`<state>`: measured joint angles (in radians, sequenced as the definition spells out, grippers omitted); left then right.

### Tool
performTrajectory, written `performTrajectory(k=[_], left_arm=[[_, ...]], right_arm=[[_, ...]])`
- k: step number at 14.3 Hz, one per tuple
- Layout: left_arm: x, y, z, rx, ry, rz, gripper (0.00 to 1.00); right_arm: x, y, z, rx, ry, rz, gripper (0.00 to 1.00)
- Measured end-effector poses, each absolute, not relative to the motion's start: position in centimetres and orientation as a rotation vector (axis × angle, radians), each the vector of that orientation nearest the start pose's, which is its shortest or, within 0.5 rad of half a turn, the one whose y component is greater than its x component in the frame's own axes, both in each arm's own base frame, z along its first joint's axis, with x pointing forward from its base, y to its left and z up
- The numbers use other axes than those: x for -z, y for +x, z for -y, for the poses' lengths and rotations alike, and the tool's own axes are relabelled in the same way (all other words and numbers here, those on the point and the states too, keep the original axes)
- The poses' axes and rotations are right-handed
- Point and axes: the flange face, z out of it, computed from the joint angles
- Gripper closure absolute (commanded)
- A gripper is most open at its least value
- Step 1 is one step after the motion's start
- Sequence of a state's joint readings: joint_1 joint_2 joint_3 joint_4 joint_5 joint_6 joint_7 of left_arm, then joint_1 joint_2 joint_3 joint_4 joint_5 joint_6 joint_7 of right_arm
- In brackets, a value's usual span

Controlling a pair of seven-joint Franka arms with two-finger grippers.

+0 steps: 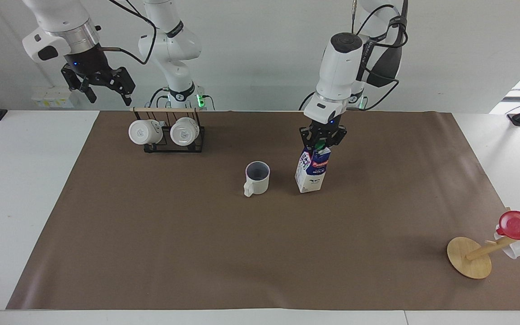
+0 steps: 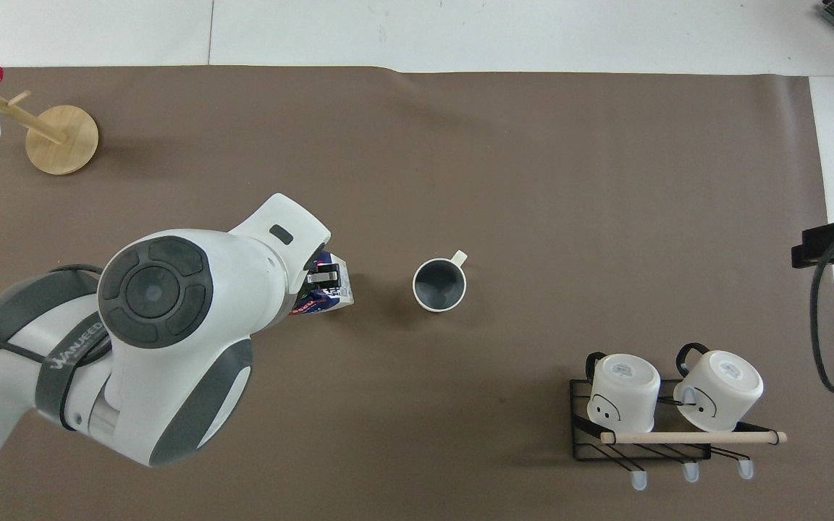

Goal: Place cup and milk on table
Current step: 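Carry the milk carton with the left gripper beside the white mug, then set the milk carton down and open the left gripper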

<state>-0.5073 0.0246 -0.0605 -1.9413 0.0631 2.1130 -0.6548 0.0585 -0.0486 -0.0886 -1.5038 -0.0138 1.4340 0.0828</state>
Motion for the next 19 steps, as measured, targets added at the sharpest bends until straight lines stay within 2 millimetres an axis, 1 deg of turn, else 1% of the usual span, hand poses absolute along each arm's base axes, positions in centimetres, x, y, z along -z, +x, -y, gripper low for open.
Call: performTrajectory(k=[2, 3, 7, 12, 19], left_arm=[[-47.7, 49.2, 32.4, 0.254, -3.162, 0.098, 0.71], [-47.6, 49.3, 32.7, 0.257, -3.161, 0.099, 0.71], [-47.6, 49.3, 33.1, 0.257, -3.161, 0.091, 0.68], [-46.9, 49.1, 33.4, 0.239, -3.156, 0.08, 0.68], [-46.6, 48.6, 33.9, 0.218, -3.146, 0.036, 0.68]], right_arm=[[-66.9, 52.4, 1.9, -0.036, -3.146, -0.18, 0.0], [-66.9, 52.4, 1.9, -0.037, -3.146, -0.18, 0.0], [-66.9, 52.4, 1.9, -0.037, -3.146, -0.18, 0.0], [-66.9, 52.4, 1.9, -0.037, -3.146, -0.18, 0.0], [-66.9, 52.4, 1.9, -0.037, -3.146, -0.18, 0.0]])
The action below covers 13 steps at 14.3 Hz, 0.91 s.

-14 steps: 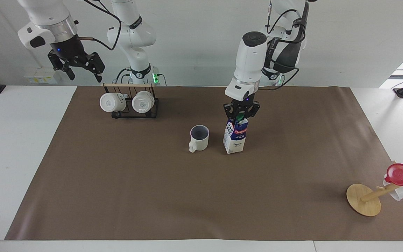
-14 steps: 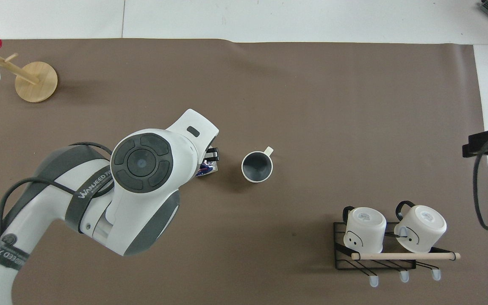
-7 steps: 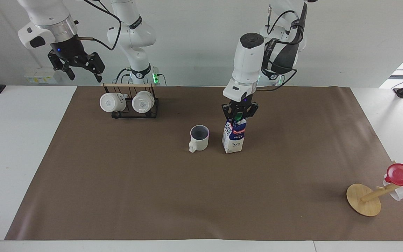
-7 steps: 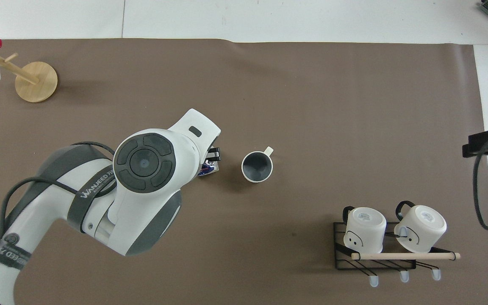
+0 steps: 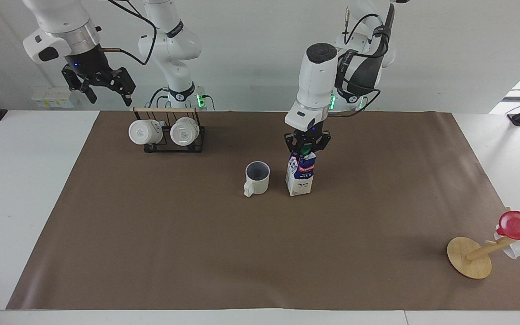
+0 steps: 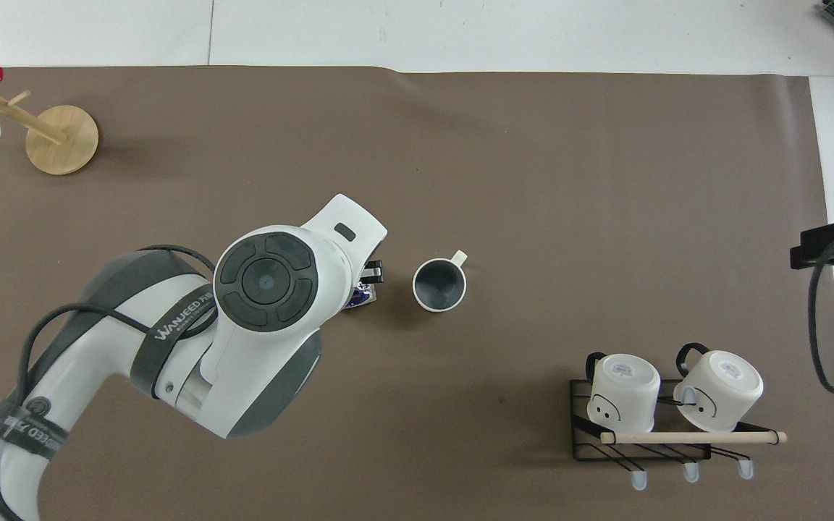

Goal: Place cup and milk on table
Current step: 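Set the milk carton down and open the left gripper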

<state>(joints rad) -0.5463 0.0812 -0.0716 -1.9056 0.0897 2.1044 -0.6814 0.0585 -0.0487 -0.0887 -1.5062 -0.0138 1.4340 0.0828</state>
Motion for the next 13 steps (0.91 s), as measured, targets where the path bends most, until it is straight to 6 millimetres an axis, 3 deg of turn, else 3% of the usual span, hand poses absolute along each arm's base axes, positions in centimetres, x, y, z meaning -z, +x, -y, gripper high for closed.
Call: performTrajectory(k=[3, 6, 9, 13], left_arm=[[-46.27, 48.46, 33.88, 0.21, -3.14, -0.03, 0.67], [-45.93, 48.33, 33.83, 0.2, -3.135, -0.047, 0.46], [-45.92, 48.29, 33.89, 0.2, -3.135, -0.052, 0.0], [-46.05, 48.31, 33.88, 0.203, -3.136, -0.052, 0.0]], right_arm=[[-66.88, 52.44, 1.89, -0.037, -3.146, -0.18, 0.0], [-66.88, 52.44, 1.89, -0.037, -3.146, -0.18, 0.0], [-66.88, 52.44, 1.89, -0.037, -3.146, -0.18, 0.0], [-66.89, 52.44, 1.89, -0.037, -3.146, -0.18, 0.0]])
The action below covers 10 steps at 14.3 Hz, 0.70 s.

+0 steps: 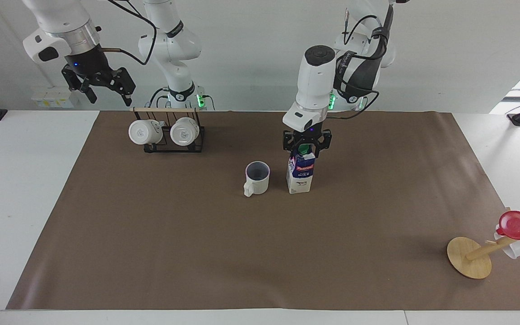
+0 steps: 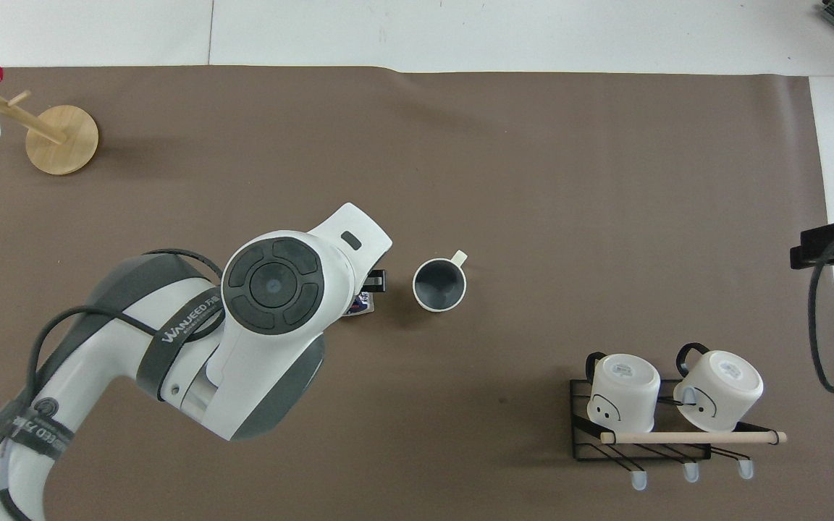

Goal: Place cup and milk on table

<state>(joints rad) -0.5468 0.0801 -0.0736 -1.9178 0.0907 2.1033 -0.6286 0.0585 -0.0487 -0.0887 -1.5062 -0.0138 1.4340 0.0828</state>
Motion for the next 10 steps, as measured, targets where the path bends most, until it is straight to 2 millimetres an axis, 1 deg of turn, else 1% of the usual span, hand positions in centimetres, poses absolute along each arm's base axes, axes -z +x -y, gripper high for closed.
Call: performTrajectory(k=[2, 3, 5, 7, 8, 10], left_arm=[[-46.7, 48.4, 33.6, 0.208, -3.136, -0.043, 0.0], [-47.4, 48.5, 33.3, 0.202, -3.132, -0.033, 0.0], [-49.7, 48.8, 32.1, 0.173, -3.114, 0.006, 0.0], [-52.6, 49.4, 29.7, 0.148, -3.098, 0.043, 0.0], [-54.2, 49.8, 27.9, 0.139, -3.09, 0.012, 0.0], [-56.8, 50.7, 23.2, 0.121, -3.076, -0.06, 0.0]], right_arm=[[-66.9, 52.4, 1.9, -0.037, -3.146, -0.18, 0.0], [-66.9, 52.4, 1.9, -0.037, -3.146, -0.18, 0.0], [-66.9, 52.4, 1.9, -0.037, -3.146, -0.18, 0.0], [-66.9, 52.4, 1.9, -0.037, -3.146, -0.18, 0.0], [-66.9, 52.4, 1.9, -0.037, -3.146, -0.18, 0.0], [-66.9, 52.4, 1.9, -0.037, -3.146, -0.18, 0.0]])
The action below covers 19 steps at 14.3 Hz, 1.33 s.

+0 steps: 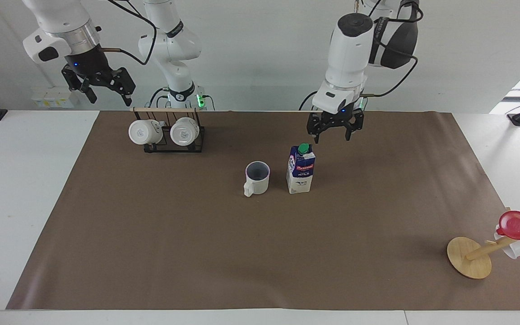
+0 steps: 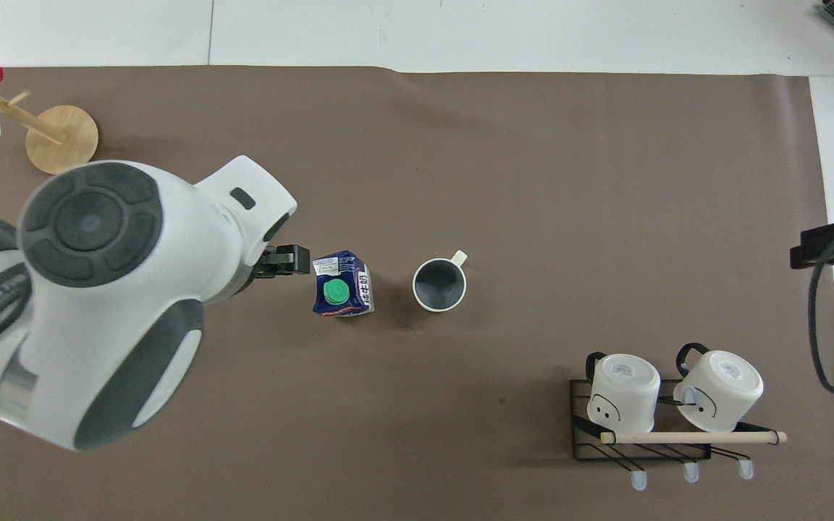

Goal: Place cup and milk on table

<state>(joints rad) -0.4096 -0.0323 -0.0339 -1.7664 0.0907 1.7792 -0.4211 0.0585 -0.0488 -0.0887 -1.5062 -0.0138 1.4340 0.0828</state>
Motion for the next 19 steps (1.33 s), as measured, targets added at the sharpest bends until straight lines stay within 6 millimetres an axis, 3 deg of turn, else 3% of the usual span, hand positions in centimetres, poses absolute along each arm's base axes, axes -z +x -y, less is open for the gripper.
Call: performTrajectory(k=[4, 7, 14, 19], left_arm=[[-61.1, 52.6, 13.1, 0.101, -3.059, -0.2, 0.0], [-62.9, 53.4, 8.9, 0.115, -3.06, -0.189, 0.0], [-64.1, 53.3, 3.5, 0.042, -3.087, -0.149, 0.0], [-64.1, 53.1, 4.4, 0.022, -3.1, -0.178, 0.0]], right_arm=[[-66.9, 52.4, 1.9, -0.037, -3.146, -0.18, 0.0], [-66.8, 52.4, 1.9, -0.04, -3.146, -0.18, 0.0], [-66.8, 52.4, 1.9, -0.041, -3.146, -0.18, 0.0], [-66.8, 52.4, 1.9, -0.041, -3.146, -0.181, 0.0]])
